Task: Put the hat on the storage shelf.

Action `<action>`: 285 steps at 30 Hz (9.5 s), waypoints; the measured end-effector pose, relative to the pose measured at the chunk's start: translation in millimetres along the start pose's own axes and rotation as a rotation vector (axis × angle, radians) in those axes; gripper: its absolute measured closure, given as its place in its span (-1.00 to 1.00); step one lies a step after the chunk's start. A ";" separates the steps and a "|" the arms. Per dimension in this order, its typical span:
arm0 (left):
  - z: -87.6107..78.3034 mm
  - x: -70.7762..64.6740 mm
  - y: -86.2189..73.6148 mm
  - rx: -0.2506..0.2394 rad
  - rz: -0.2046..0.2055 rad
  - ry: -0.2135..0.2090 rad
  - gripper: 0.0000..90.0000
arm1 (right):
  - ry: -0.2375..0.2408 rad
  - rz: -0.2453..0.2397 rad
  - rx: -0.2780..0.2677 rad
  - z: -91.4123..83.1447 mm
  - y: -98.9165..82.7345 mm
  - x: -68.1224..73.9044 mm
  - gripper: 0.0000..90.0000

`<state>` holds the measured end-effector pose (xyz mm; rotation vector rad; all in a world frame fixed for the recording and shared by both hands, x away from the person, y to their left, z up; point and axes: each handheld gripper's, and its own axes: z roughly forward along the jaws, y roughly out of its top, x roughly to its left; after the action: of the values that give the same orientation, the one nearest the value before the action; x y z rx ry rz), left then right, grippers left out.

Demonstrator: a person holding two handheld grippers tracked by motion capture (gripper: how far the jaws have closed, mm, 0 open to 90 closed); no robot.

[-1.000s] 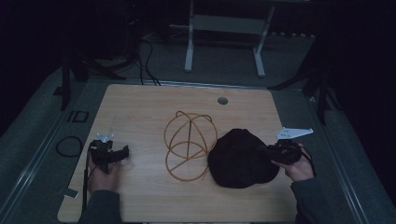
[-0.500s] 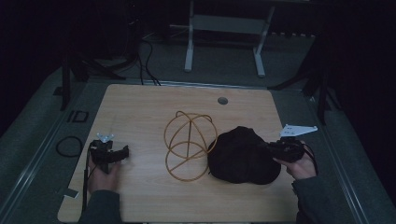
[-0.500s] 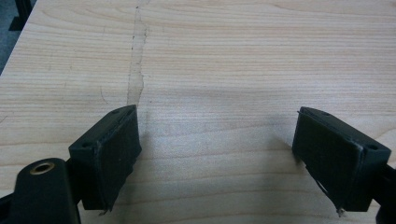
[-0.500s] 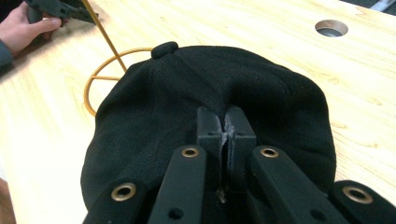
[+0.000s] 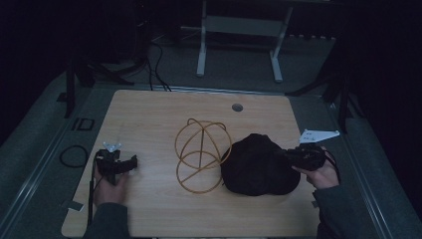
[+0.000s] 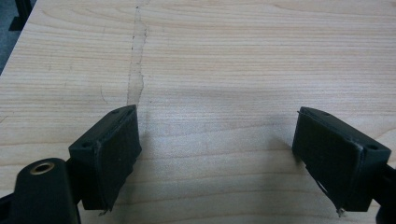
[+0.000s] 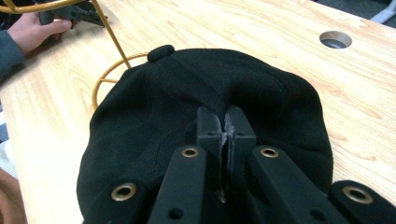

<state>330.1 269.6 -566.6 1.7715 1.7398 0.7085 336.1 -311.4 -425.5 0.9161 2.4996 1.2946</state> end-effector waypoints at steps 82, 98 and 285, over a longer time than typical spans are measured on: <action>0.1 -0.1 0.1 0.000 0.001 0.000 -0.67 | -0.132 0.095 -0.148 -48.0 24.7 -12.4 0.94; 0.0 0.0 0.2 0.002 0.001 0.000 -0.67 | -0.152 0.083 -0.170 -61.8 33.7 -9.5 0.94; 0.6 -0.6 0.5 -0.002 -0.001 -0.001 -0.67 | 0.024 -0.015 -0.403 -28.9 168.3 63.2 0.94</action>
<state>330.8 269.0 -566.6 1.7698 1.7387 0.7082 347.8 -220.7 -268.0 0.7852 2.1339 1.7233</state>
